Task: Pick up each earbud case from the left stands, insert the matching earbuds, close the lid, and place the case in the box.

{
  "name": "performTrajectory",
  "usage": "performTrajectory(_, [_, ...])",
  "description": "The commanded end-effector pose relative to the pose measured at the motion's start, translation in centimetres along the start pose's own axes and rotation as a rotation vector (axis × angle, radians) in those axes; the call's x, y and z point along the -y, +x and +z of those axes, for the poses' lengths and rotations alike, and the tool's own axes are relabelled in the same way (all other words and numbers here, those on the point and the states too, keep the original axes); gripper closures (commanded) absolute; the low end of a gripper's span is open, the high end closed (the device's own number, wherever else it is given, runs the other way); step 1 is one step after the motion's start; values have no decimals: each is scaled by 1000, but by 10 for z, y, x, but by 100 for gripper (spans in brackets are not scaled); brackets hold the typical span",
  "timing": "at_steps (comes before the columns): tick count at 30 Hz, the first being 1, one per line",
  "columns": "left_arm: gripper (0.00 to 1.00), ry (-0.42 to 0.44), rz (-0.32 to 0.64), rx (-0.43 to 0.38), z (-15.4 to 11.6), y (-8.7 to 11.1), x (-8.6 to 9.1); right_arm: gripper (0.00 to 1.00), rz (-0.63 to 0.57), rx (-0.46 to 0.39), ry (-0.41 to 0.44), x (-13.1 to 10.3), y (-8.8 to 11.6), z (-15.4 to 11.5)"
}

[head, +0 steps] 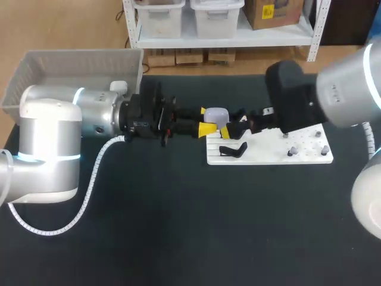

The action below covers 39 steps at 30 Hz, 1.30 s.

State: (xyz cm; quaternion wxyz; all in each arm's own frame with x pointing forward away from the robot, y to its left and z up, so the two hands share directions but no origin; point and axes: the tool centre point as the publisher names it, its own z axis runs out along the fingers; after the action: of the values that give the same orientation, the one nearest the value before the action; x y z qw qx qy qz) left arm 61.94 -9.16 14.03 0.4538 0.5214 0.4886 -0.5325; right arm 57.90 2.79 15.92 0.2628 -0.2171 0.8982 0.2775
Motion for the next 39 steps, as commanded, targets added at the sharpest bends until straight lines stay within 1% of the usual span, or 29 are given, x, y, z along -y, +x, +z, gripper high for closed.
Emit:
performTrajectory(1, [100,-3,2,3,0,0,1,0,1,-6,-20,4,-9,16])
performTrajectory(7, [100,-3,2,3,0,0,1,0,9,5,-31,9,-19,23])
performTrajectory(14, [100,-3,2,3,0,0,1,0,9,-1,-38,10,-24,30])
performTrajectory(27, [100,-3,2,3,0,0,1,0,36,13,-35,19,-27,32])
performTrajectory(39, [100,-3,2,3,0,0,1,0,46,24,-9,26,-35,30])
